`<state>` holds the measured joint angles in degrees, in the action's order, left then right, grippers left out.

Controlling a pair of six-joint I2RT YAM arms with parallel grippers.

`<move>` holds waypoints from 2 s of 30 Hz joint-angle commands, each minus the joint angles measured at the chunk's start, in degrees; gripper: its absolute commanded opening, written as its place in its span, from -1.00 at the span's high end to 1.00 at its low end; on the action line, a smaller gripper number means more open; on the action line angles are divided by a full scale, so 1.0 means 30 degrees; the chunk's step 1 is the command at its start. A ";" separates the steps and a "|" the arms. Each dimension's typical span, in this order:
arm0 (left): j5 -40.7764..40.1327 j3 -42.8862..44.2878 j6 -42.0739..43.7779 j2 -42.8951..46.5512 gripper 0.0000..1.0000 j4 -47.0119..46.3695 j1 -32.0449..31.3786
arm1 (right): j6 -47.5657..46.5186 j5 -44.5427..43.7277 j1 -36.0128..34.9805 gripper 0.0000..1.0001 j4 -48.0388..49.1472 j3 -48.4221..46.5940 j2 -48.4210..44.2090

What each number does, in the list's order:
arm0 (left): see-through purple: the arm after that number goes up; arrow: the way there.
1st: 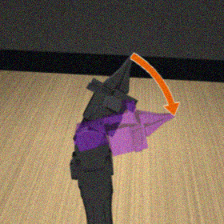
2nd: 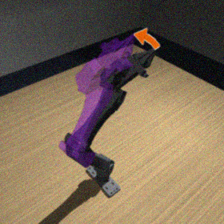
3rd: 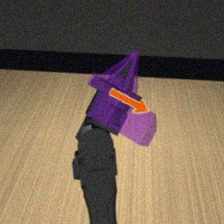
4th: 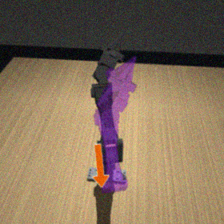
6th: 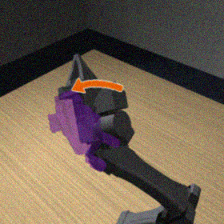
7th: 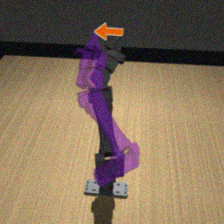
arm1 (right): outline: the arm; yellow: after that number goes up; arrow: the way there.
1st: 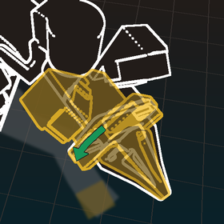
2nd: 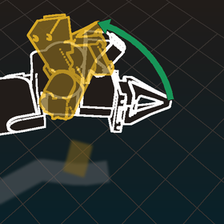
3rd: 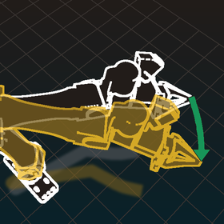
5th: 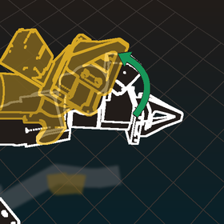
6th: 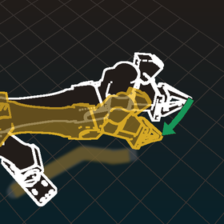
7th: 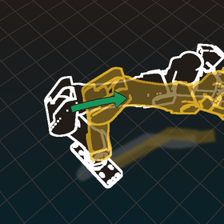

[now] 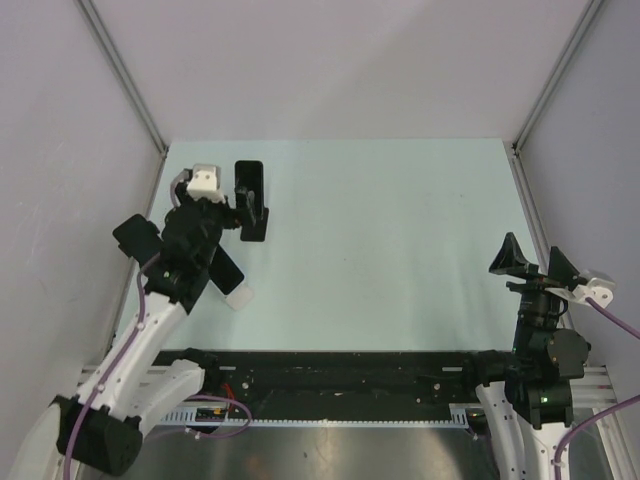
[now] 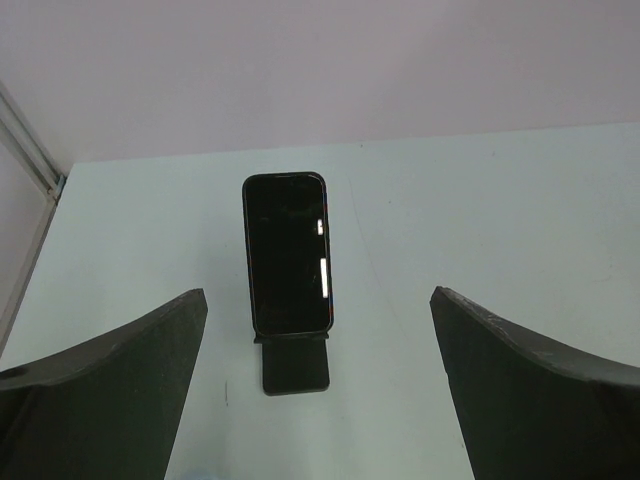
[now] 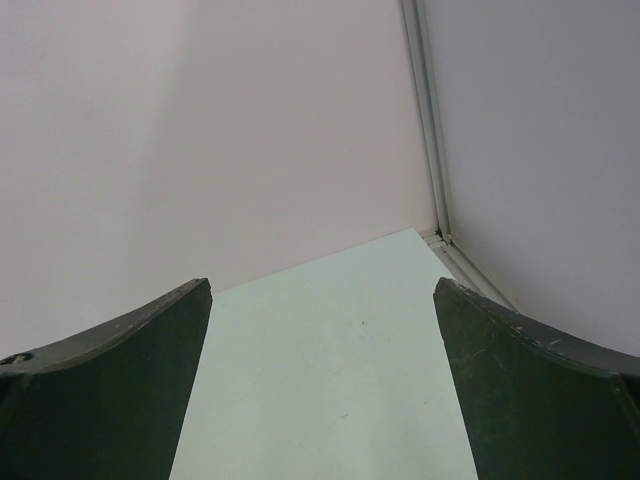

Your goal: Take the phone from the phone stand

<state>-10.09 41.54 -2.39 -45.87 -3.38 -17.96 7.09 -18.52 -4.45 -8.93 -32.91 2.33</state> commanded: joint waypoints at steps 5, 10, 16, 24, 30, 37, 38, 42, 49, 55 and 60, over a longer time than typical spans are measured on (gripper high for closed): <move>0.1663 0.6452 0.0916 -0.6999 -1.00 0.2354 0.1180 | -0.0050 0.0374 -0.0597 -0.99 0.0252 -0.0662 -0.0190; 0.3767 1.0079 -0.0781 -1.0516 -1.00 0.4697 0.2614 | -0.0196 0.0432 -0.0802 -1.00 0.0252 -0.0662 -0.0190; 0.5060 1.2196 -0.1194 -1.3389 -1.00 0.5519 0.3318 | -0.0255 0.0432 -0.0861 -0.99 0.0252 -0.0662 -0.0190; 0.3863 1.4541 -0.0143 -1.6496 -1.00 0.6750 0.3466 | -0.0459 0.0227 -0.0890 -1.00 0.0193 -0.0662 -0.0219; 0.3421 1.5508 0.0446 -1.7845 -1.00 0.7043 0.3466 | -0.0577 0.0110 -0.0978 -0.99 0.0164 -0.0662 -0.0190; 0.3215 1.5890 0.0564 -1.8666 -1.00 0.7102 0.3466 | -0.0607 0.0081 -0.0978 -0.99 0.0164 -0.0633 -0.0161; 0.3216 1.5890 0.0563 -1.8811 -1.00 0.7102 0.3466 | -0.0635 0.0081 -0.1007 -1.00 0.0164 -0.0633 -0.0161; 0.3216 1.6007 0.0564 -1.9221 -1.00 0.7102 0.3466 | -0.0636 0.0080 -0.0978 -1.00 0.0193 -0.0633 -0.0161; 0.3216 1.6359 0.0329 -1.9895 -1.00 0.7102 0.3466 | -0.0665 0.0109 -0.0978 -0.99 0.0193 -0.0604 -0.0161; 0.4034 1.6242 0.0212 -1.9985 -0.89 0.7044 0.3466 | -0.0723 0.0081 -0.0978 -0.99 0.0222 -0.0574 -0.0161; 0.4094 1.6008 0.0007 -1.9809 -0.82 0.7102 0.3466 | -0.0694 0.0081 -0.0978 -0.99 0.0193 -0.0575 -0.0161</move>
<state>0.45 87.77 -2.61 -105.80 18.37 -8.05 5.74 -17.61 -7.07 -9.17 -32.93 2.33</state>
